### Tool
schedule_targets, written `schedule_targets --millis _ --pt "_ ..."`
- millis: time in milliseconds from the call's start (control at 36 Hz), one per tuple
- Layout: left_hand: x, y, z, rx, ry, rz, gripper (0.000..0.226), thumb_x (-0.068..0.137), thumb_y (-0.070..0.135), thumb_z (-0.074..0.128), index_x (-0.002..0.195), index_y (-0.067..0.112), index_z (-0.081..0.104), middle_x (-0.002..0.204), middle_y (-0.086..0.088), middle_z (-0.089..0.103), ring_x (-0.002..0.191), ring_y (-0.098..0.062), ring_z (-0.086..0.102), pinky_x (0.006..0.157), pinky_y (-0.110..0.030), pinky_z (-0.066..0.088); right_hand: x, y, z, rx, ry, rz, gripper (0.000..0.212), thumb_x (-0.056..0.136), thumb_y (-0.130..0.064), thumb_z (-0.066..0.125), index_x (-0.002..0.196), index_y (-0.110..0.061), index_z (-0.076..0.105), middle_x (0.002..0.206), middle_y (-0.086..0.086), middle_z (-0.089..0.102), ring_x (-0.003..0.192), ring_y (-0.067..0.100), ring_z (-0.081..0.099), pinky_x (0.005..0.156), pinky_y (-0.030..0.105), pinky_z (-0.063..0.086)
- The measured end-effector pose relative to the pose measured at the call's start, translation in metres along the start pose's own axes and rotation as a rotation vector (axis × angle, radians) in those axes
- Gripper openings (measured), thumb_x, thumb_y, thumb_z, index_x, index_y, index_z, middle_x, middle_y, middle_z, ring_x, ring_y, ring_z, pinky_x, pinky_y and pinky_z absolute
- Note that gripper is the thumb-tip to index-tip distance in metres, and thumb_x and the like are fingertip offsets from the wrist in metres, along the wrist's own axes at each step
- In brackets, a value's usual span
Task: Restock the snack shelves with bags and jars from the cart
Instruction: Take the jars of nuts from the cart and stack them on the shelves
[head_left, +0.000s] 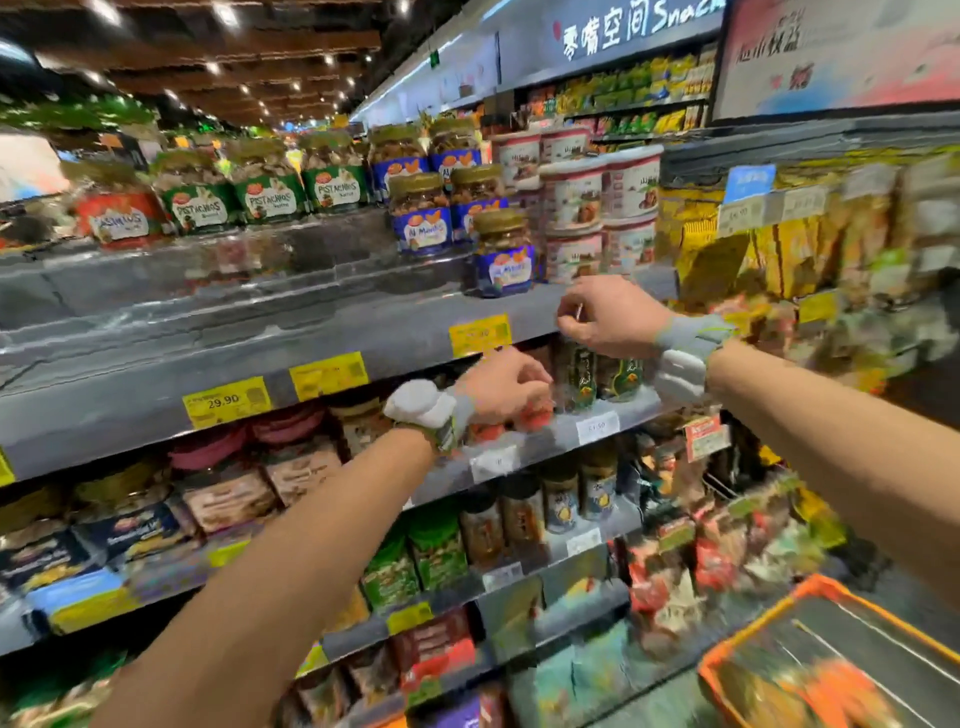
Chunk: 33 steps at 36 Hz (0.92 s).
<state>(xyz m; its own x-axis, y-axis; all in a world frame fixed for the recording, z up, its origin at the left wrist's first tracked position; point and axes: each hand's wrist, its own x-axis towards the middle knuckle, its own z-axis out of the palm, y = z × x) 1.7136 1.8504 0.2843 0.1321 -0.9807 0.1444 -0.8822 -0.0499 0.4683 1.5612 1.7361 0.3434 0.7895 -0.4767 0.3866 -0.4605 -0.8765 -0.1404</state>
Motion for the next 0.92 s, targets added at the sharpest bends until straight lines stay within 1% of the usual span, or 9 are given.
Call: schedule_targets --millis 111,222,306,361,472,556,667,778,917 --pt "0.001 0.013 0.032 -0.04 0.066 -0.053 0.012 0.088 0.033 0.073 0.097 0.025 0.075 0.094 0.001 0.077 0.086 -0.015 0.073 0.084 -0.037 0.059 -0.05 0.019 0.007 -0.012 -0.083 0.087 0.021 0.091 -0.028 0.058 0.096 -0.016 0.075 0.095 0.006 0.072 0.088 0.027 0.065 0.073 0.032 0.048" --pt "0.001 0.044 0.062 0.123 0.04 -0.085 0.013 0.084 0.041 0.078 0.087 0.029 0.076 0.093 0.002 0.076 0.09 -0.018 0.068 0.083 -0.035 0.055 -0.1 0.045 0.006 -0.028 -0.127 0.143 0.024 0.092 -0.028 0.056 0.095 -0.014 0.075 0.088 0.001 0.066 0.087 0.026 0.064 0.07 0.03 0.043" --pt "0.003 0.058 0.086 0.27 -0.032 -0.086 0.018 0.095 0.033 0.065 0.105 0.025 0.077 0.105 -0.003 0.075 0.1 -0.027 0.069 0.084 -0.039 0.055 -0.132 0.066 -0.002 -0.039 -0.148 0.179 0.024 0.092 -0.028 0.056 0.096 -0.014 0.075 0.092 0.004 0.07 0.088 0.027 0.065 0.072 0.034 0.049" --pt "0.007 0.071 0.105 0.369 -0.12 -0.073 0.034 0.097 0.017 0.054 0.127 0.024 0.068 0.129 -0.007 0.066 0.116 -0.03 0.062 0.088 -0.039 0.052 -0.16 0.082 -0.008 -0.037 -0.165 0.219 0.025 0.094 -0.03 0.056 0.099 -0.014 0.074 0.097 0.006 0.072 0.089 0.026 0.065 0.075 0.037 0.053" --pt "0.016 0.1 0.127 0.235 -0.181 -0.046 0.055 0.095 0.002 0.045 0.148 0.018 0.047 0.151 -0.01 0.048 0.133 -0.03 0.051 0.093 -0.036 0.049 -0.199 0.108 -0.018 -0.033 -0.2 0.254 0.026 0.096 -0.031 0.055 0.104 -0.012 0.073 0.103 0.007 0.07 0.094 0.027 0.065 0.079 0.036 0.052" --pt "0.025 0.151 0.164 0.154 -0.211 0.003 0.049 0.098 0.01 0.049 0.147 0.015 0.047 0.148 -0.012 0.051 0.13 -0.031 0.053 0.104 -0.041 0.045 -0.243 0.14 -0.028 -0.033 -0.226 0.325 0.025 0.095 -0.029 0.056 0.105 -0.013 0.073 0.101 0.009 0.072 0.094 0.03 0.066 0.078 0.037 0.053" --pt "0.031 0.207 0.21 0.103 -0.213 0.076 0.04 0.097 0.018 0.056 0.136 0.012 0.057 0.135 -0.016 0.059 0.124 -0.032 0.055 0.097 -0.035 0.044 -0.289 0.177 -0.031 -0.033 -0.269 0.384 0.026 0.096 -0.028 0.055 0.109 -0.013 0.072 0.104 0.009 0.073 0.097 0.03 0.066 0.079 0.037 0.053" --pt "0.028 0.252 0.257 -0.006 -0.256 0.095 0.032 0.094 0.015 0.059 0.123 0.002 0.066 0.13 -0.007 0.063 0.116 -0.025 0.06 0.091 -0.029 0.046 -0.335 0.208 -0.023 -0.015 -0.343 0.462 0.026 0.096 -0.032 0.056 0.112 -0.018 0.071 0.109 0.006 0.072 0.103 0.03 0.066 0.083 0.037 0.052" --pt "0.049 0.289 0.308 -0.048 -0.297 0.104 0.036 0.095 0.022 0.059 0.131 0.019 0.062 0.126 -0.005 0.067 0.117 -0.025 0.061 0.096 -0.034 0.048 -0.378 0.251 -0.007 0.034 -0.416 0.559 0.022 0.092 -0.031 0.059 0.103 -0.018 0.072 0.099 0.005 0.074 0.095 0.027 0.068 0.083 0.035 0.054"
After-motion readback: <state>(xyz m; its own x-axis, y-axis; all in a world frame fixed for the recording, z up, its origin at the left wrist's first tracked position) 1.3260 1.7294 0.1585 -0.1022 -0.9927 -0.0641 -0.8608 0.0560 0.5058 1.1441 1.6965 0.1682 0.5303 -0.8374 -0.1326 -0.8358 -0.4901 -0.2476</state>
